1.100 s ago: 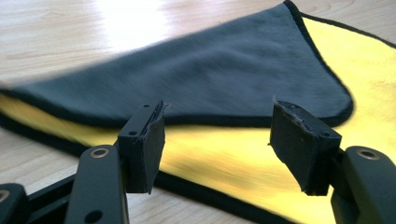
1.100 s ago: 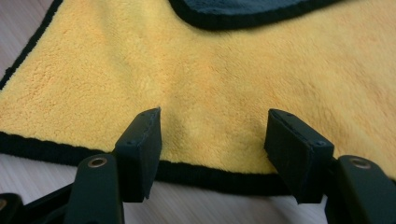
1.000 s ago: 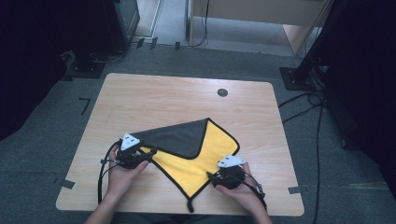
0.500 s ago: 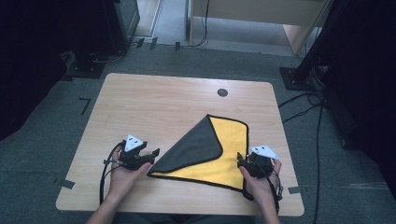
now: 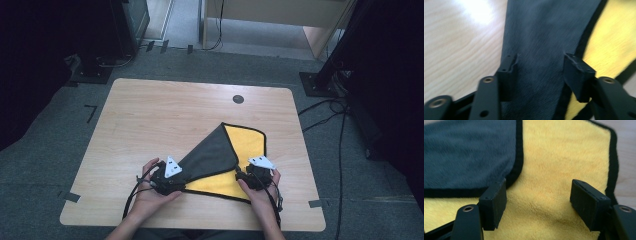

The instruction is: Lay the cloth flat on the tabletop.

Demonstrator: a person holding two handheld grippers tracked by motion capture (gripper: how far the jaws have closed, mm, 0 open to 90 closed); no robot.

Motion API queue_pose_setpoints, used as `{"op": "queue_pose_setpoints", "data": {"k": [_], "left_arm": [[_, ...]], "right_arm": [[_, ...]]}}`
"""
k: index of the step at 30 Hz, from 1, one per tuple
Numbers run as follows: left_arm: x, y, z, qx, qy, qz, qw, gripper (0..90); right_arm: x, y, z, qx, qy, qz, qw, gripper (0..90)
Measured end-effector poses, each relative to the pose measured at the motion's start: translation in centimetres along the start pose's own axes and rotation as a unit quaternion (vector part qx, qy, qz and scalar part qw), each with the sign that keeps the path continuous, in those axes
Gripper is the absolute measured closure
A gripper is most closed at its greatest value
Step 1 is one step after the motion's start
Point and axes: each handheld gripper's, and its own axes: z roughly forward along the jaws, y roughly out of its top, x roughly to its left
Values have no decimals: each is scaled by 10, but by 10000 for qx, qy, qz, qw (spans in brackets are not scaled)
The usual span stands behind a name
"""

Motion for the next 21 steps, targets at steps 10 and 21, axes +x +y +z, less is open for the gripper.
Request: {"op": "queue_pose_setpoints", "data": {"k": [10,21], "left_arm": [[34,-9,-16,-56,51,-639,9979,898],[76,-28,-33,107,-134,-1369,9904,900]], "right_arm": [[1,-2,3,82,110,-11,9999,297],[7,-3,3,90,354,-260,9990,290]]}}
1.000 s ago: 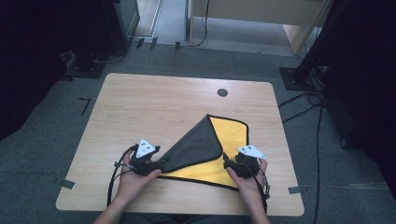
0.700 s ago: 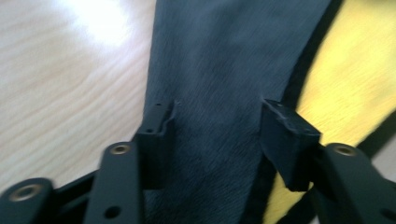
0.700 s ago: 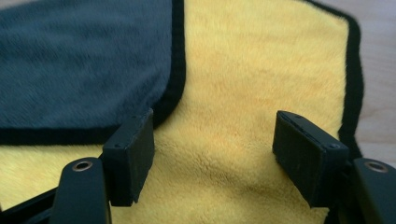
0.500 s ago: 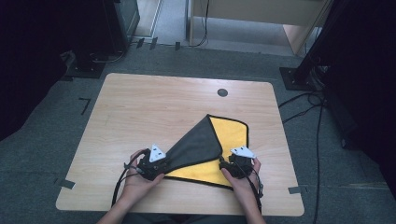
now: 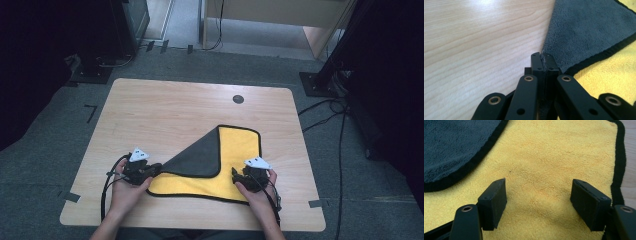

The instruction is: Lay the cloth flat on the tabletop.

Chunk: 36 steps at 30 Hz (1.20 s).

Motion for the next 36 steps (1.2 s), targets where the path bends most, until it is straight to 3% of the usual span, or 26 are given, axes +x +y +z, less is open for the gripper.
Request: {"op": "queue_pose_setpoints", "data": {"k": [1,2,3,4,5,6,7,8,11,13,14,16,17,20,22,23,25,26,27,28,32,33,35,36], "left_arm": [[-1,0,-1,-14,68,22,10000,885],[-3,0,-3,-97,413,141,9990,841],[-7,1,-5,-222,812,198,9963,727],[-9,3,-8,-374,897,140,9952,653],[-9,3,-8,-374,897,140,9952,647],[-16,9,-15,-702,580,3,9958,627],[-16,9,-15,-702,580,3,9958,600],[-34,16,-14,-834,405,159,9956,575],[-70,24,5,-691,6,523,9962,506],[-94,28,24,-519,-135,756,9957,489],[-94,28,24,-519,-135,756,9957,481],[-121,34,50,-335,-247,923,9949,469],[-121,34,50,-335,-247,923,9949,465],[-140,39,69,-195,-360,1002,9941,447],[-147,39,78,-77,-273,1084,9937,462],[-151,37,83,-29,-7,1185,9929,499],[-148,39,82,-37,111,1157,9932,641],[-148,39,82,-37,111,1157,9932,761],[-143,40,80,-78,96,1080,9941,816],[-137,41,77,-126,38,991,9950,816],[-94,47,51,-571,530,701,9945,849],[-94,47,51,-571,530,701,9945,848],[-64,51,39,-743,855,382,9928,844],[-32,54,29,-874,1167,-10,9893,837]], "right_arm": [[1,0,0,5,21,-21,10000,291],[2,-1,-1,7,22,-26,10000,292],[2,-1,-1,-8,4,-59,10000,292],[2,-1,-1,-5,14,-54,10000,292],[2,-1,-1,-5,14,-54,10000,292],[2,-1,-1,9,36,-17,10000,292],[2,-1,-1,9,36,-17,10000,292],[2,-1,-1,10,31,-16,10000,292],[2,-1,-1,10,39,-16,10000,292],[2,-1,-1,11,25,-18,10000,292],[2,-1,-1,8,24,-20,10000,292],[2,-1,-1,7,23,-20,10000,292],[2,-1,-1,7,24,-19,10000,292],[2,-1,-1,5,28,-16,10000,292],[2,-1,-1,2,23,-17,10000,292],[2,-1,-1,5,30,-20,10000,292],[2,-1,-1,5,32,-19,10000,292],[2,-1,-1,5,32,-19,10000,292],[2,-1,-1,5,31,-19,10000,292],[2,-1,-1,5,31,-19,10000,292],[2,-1,-1,2,25,-11,10000,292],[2,-1,-1,2,25,-11,10000,292],[2,-1,-1,4,26,-17,10000,292],[2,-1,-1,5,30,-14,10000,292]]}}
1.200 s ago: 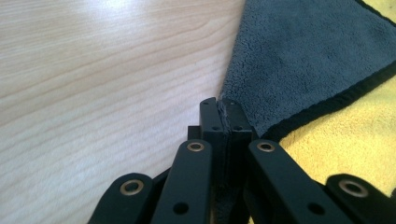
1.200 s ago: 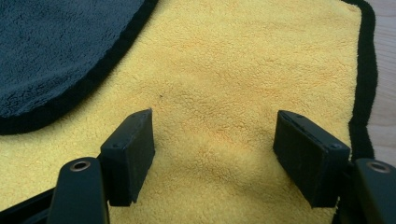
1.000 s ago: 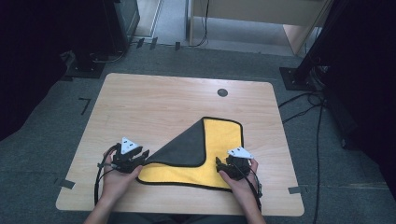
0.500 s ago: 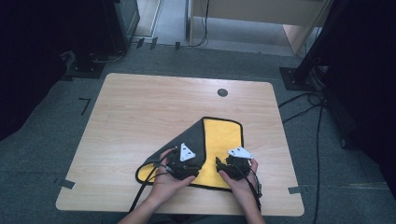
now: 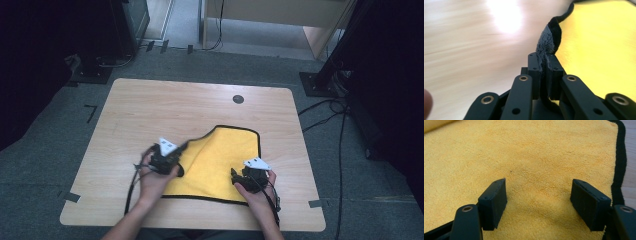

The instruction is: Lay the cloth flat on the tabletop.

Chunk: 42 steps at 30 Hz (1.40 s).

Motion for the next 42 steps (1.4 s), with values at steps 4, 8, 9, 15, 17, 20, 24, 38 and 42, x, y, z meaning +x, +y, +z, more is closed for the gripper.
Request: {"op": "queue_pose_setpoints", "data": {"k": [4,8,9,15,17,20,24,38,42], "left_arm": [[43,6,7,393,719,-153,9965,532],[51,2,-4,216,506,-370,9978,458],[46,-4,-15,104,245,-372,9990,446],[26,-33,-28,281,-169,-48,9995,422],[23,-40,-28,415,-159,103,9990,414],[25,-44,-30,485,-63,64,9988,411],[48,-48,-35,559,514,-485,9959,427],[35,-9,25,671,599,-218,9957,420],[47,-5,36,691,1034,-170,9921,398]], "right_arm": [[0,0,0,-8,-13,-10,10000,294],[0,0,0,-7,-8,-1,10000,294],[0,0,0,-6,-8,-1,10000,294],[1,-2,-2,-1,9,-7,10000,293],[1,-5,-5,-7,28,-33,10000,293],[-1,-7,-8,0,103,-95,9999,293],[-5,-15,-16,3,237,-221,9995,293],[-9,-21,-23,13,357,-320,9988,293],[-10,-23,-25,25,416,-351,9985,293]]}}
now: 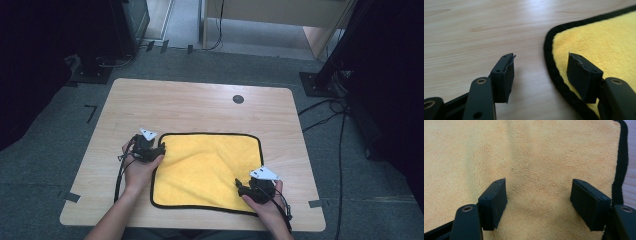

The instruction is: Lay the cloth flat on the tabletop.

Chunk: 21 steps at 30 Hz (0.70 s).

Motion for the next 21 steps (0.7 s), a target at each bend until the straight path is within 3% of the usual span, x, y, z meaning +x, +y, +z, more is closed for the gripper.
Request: {"op": "queue_pose_setpoints", "data": {"k": [4,5,9,10,11,12,14,15,18,21], "left_arm": [[11,3,6,-50,141,-70,9999,398],[14,4,7,-32,83,-163,9998,398],[15,4,5,24,12,-190,9998,392],[14,-1,-5,-55,-45,-254,9997,392],[14,-1,-5,-55,-45,-254,9997,381],[10,-11,-23,-262,-246,-191,9992,367],[8,-16,-31,-306,-280,-110,9991,352],[7,-25,-43,-372,-389,-51,9985,346],[6,-37,-58,-361,-645,-97,9972,330],[2,-45,-69,-377,-789,-32,9962,313]], "right_arm": [[0,1,0,-2,1,-23,10000,292],[1,1,0,8,-17,-11,10000,292],[3,1,0,8,-32,-4,10000,292],[5,0,0,23,-51,5,10000,293],[6,1,-1,28,-58,-21,10000,294],[6,1,-2,53,-79,-78,9999,293],[8,4,-8,10,-188,-59,9998,320],[7,5,-10,-93,-201,-50,9997,330],[0,13,-18,-354,-217,215,9989,338],[-8,13,-16,-309,-265,332,9986,330]]}}
